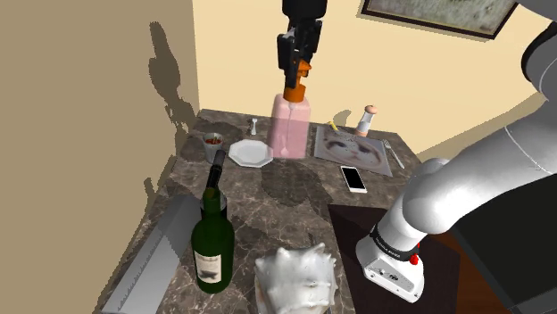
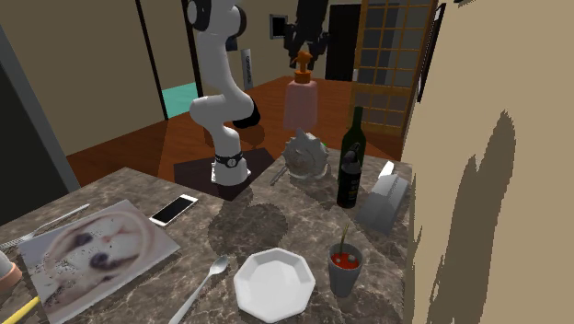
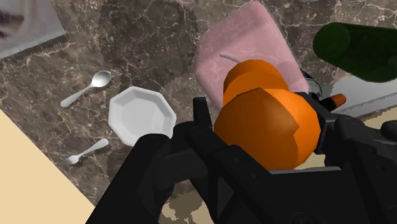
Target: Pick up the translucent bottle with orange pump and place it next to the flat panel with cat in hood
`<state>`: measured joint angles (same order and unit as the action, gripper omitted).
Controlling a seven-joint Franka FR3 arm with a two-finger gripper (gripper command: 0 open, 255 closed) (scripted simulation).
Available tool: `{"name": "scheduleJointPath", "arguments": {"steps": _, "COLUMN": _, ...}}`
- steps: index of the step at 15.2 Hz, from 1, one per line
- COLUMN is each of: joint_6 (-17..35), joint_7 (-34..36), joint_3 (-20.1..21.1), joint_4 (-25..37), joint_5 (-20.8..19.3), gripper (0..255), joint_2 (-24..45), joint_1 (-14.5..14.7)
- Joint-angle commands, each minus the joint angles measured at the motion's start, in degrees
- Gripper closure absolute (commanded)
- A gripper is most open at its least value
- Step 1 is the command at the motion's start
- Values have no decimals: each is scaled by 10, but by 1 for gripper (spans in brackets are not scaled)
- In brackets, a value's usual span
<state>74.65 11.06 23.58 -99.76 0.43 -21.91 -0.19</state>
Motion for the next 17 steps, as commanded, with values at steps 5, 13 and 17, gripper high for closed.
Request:
{"name": "scheduleJointPath", "arguments": {"steps": 5, "joint_6": 5, "joint_7": -93, "joint_3": -76, "joint_4": -83, "joint_5": -12, "gripper": 255, "joint_2": -84, "joint_1": -9}}
{"name": "scheduleJointPath", "arguments": {"steps": 13, "joint_6": 8, "joint_7": -207, "joint_3": -173, "joint_4": -150, "joint_5": -60, "gripper": 255, "joint_2": -158, "joint_1": -24}}
{"name": "scheduleJointPath", "arguments": {"steps": 17, "joint_6": 10, "joint_7": -263, "joint_3": -222, "joint_4": -169, "joint_5": -92, "gripper": 255, "joint_2": -181, "joint_1": -34}}
